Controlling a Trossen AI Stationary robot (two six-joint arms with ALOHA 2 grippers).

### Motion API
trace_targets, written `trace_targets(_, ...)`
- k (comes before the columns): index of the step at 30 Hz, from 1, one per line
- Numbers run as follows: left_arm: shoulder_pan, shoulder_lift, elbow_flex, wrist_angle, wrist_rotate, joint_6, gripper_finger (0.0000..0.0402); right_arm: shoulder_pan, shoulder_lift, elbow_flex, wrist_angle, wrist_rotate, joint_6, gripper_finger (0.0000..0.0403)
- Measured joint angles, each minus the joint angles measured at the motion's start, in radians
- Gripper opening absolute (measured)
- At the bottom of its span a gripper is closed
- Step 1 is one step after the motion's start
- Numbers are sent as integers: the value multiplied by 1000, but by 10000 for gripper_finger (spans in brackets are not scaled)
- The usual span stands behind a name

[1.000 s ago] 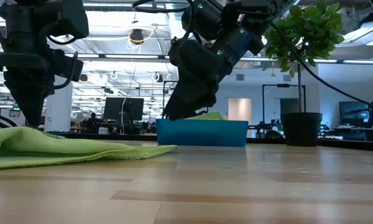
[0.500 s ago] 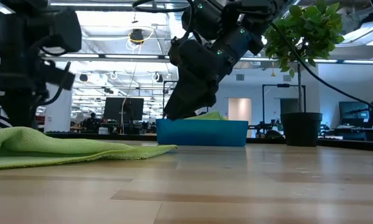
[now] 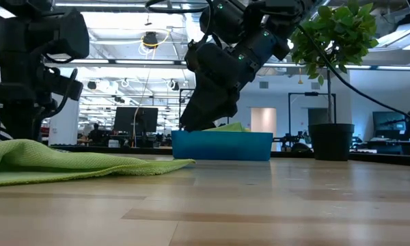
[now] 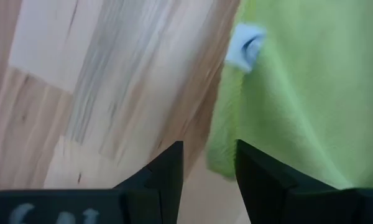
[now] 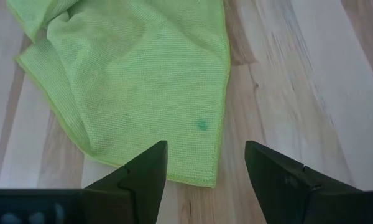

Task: Fold microfiber towels
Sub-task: Fold the light green microfiber cloth

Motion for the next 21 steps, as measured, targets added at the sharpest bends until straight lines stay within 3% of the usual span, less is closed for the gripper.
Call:
trace_targets(6, 0, 0, -26, 17, 2, -57, 122, 0, 0, 0, 0, 0, 0, 240)
trace_targets(13, 0, 0, -19, 89, 1, -52, 11, -1, 0, 0, 3, 0, 0, 240)
trace_targets(21, -13, 0, 22, 161, 3, -29, 1, -1, 0, 0, 16, 0, -94, 240)
